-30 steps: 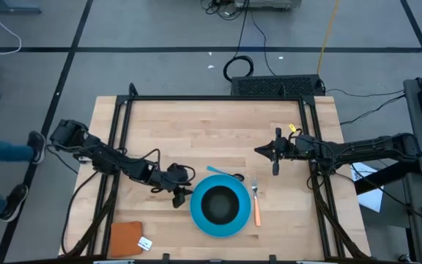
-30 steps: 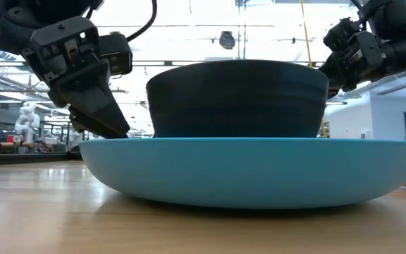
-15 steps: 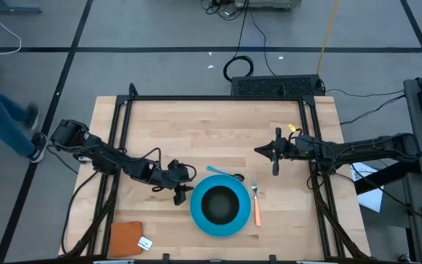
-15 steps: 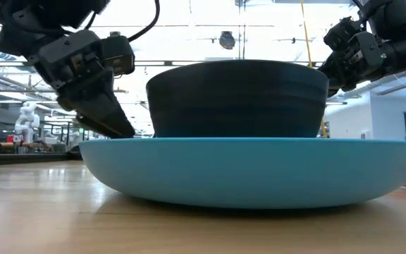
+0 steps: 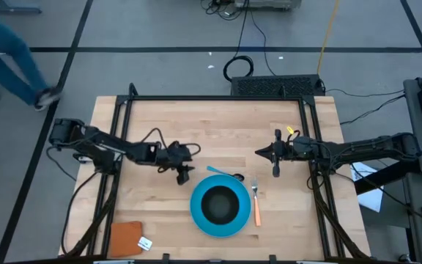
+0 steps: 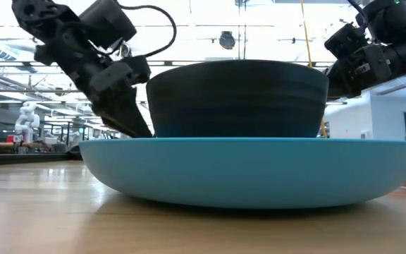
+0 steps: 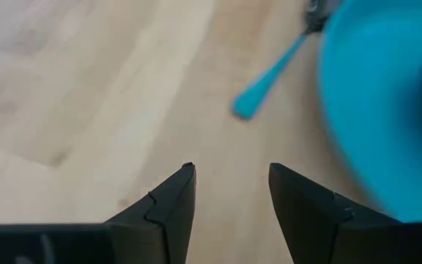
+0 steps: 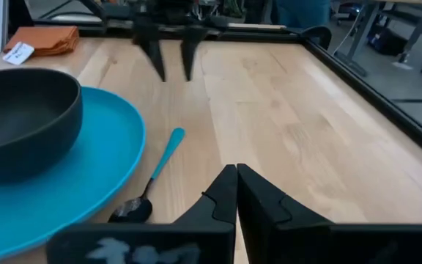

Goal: Set table place
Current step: Put the blue spoon into the bowl

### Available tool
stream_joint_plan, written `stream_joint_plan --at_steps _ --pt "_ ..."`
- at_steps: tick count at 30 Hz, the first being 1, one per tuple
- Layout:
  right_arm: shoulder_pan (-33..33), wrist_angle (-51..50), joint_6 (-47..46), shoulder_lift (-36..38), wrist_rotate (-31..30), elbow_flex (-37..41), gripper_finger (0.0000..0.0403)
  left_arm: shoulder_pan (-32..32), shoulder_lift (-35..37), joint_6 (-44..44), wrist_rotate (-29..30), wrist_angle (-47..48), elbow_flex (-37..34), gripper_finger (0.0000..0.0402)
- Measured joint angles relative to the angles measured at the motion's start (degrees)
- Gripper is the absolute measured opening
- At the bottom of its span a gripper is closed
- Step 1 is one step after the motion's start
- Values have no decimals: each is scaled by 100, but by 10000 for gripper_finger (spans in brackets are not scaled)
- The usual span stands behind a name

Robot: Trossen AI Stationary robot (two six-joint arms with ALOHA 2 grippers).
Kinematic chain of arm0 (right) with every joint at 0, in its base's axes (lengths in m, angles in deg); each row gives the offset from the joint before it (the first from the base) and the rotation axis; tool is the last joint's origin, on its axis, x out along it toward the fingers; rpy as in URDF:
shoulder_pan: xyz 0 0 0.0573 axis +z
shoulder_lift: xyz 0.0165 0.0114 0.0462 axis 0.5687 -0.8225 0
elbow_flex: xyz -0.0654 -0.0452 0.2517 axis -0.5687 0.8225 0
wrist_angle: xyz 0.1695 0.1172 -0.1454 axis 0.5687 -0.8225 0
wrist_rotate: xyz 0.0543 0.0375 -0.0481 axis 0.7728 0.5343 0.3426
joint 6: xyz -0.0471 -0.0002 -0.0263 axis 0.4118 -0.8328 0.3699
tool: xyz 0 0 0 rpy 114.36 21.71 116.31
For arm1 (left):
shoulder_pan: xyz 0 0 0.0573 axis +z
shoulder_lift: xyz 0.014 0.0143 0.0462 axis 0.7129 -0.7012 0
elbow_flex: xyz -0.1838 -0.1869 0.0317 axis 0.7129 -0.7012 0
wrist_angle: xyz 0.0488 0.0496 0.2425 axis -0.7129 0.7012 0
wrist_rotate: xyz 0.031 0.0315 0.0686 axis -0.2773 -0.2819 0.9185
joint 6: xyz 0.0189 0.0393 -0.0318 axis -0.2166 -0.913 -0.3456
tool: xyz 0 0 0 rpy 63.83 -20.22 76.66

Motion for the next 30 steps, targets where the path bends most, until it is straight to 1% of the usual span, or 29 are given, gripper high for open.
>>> stream_joint_plan --at_steps 2,5,11,13,15,19,25,30 --pt "-20 42 13 0 -2 0 0 210 65 -137 -55 156 -15 179" --pt "-51 42 -249 0 -1 0 0 495 96 -274 -86 81 0 179" --pt "-47 -83 -1781 -23 0 0 0 863 291 -414 -93 196 -11 179" --pt "-46 -123 -2274 -46 1 54 0 923 304 -539 -96 58 -3 179" --pt "-38 -127 -2575 -110 36 157 0 957 299 -655 -102 95 -7 179" --pt "-8 -155 -2880 -274 433 348 0 974 295 -830 -106 182 -7 179" --pt "-9 482 -3006 -695 491 344 0 972 295 -863 -106 192 -7 179" --pt "-132 249 -2982 -1165 894 10 4 968 295 -847 -106 192 -7 179"
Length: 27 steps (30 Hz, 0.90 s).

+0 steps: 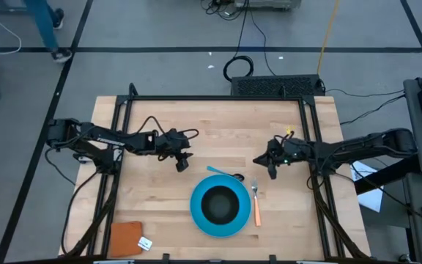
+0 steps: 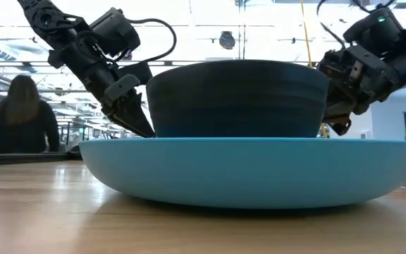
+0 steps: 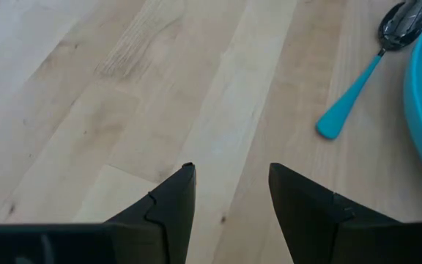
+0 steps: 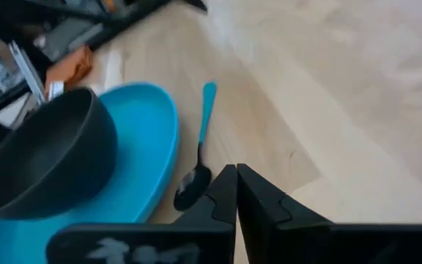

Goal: Set table place
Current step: Put the blue spoon into the bowl

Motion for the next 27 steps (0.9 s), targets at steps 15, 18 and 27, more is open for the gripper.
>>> stream_joint_plan --at_steps 15,18,27 --pt "-427 -1242 -326 -1295 1190 -1173 97 0 -1 -336 1 72 0 179" --pt "-427 -1484 -284 -1442 1196 -1411 100 0 -2 -432 2 76 0 179" --pt "-427 -2255 -98 -2016 1439 -1942 100 0 -2 -596 2 104 0 179"
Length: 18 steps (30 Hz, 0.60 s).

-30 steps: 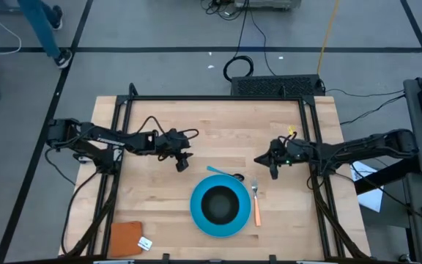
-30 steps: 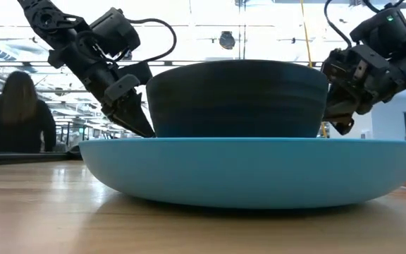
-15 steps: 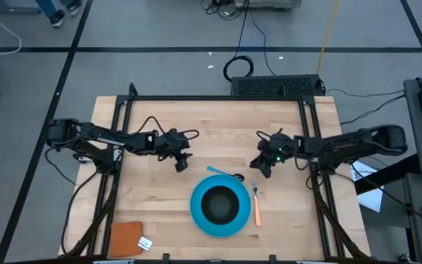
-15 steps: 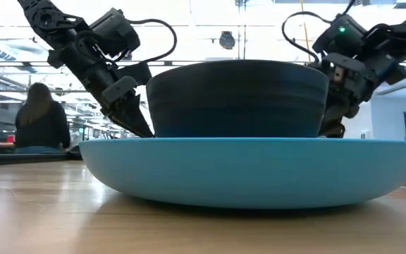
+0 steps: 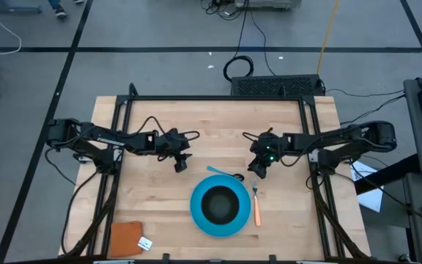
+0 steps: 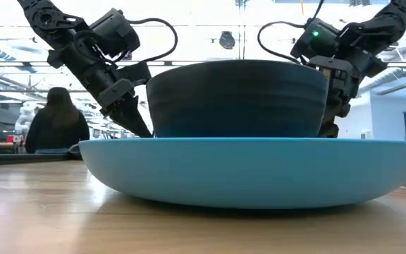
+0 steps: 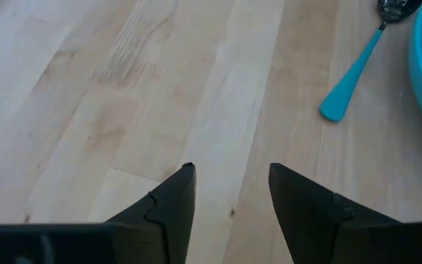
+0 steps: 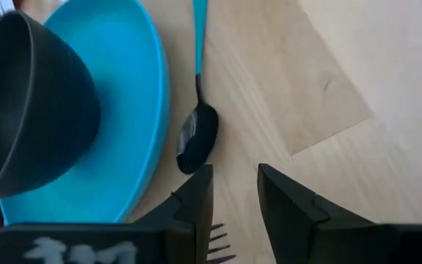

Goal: Set table place
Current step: Put the blue spoon into the bowl

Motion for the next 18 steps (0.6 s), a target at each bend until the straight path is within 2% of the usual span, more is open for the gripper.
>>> stream_joint_plan --at_steps 7,18 --pt "0 -59 64 -335 365 -290 100 0 0 -112 4 25 0 179" --pt "21 -427 -22 -578 385 -487 100 -2 -2 -300 15 112 0 179"
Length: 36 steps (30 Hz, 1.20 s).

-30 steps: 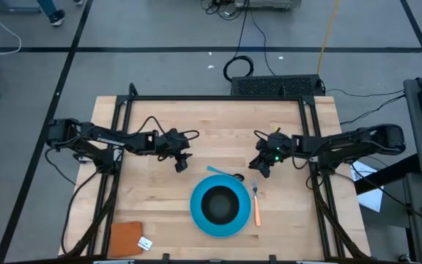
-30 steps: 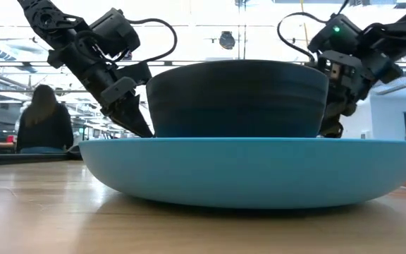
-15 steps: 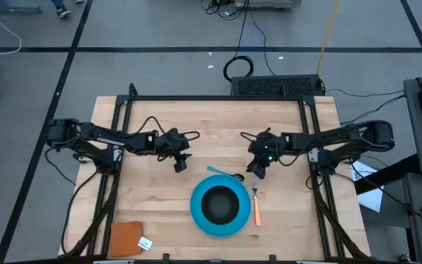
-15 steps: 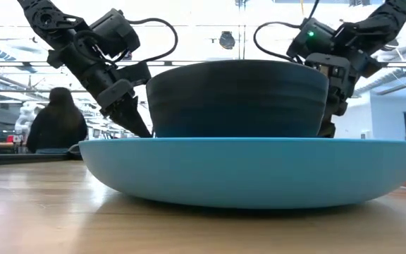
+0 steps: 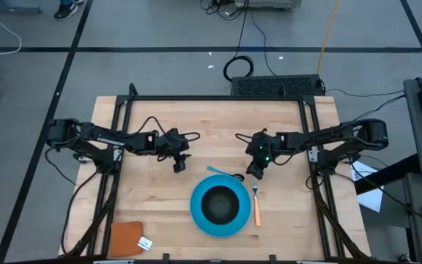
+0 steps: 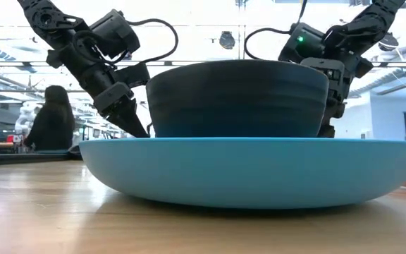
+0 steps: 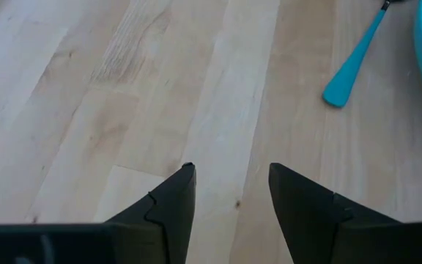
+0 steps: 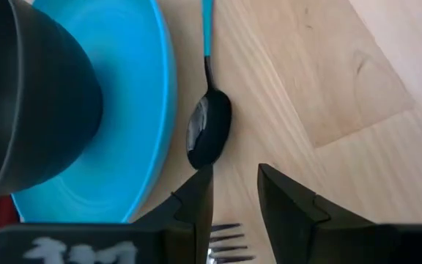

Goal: Set table place
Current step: Put the blue spoon into the bowl

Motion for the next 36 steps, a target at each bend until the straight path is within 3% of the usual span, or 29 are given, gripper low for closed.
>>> stream_joint_plan --at_steps 36 --pt "276 308 -203 -474 100 -136 100 0 0 -43 5 4 -2 179"
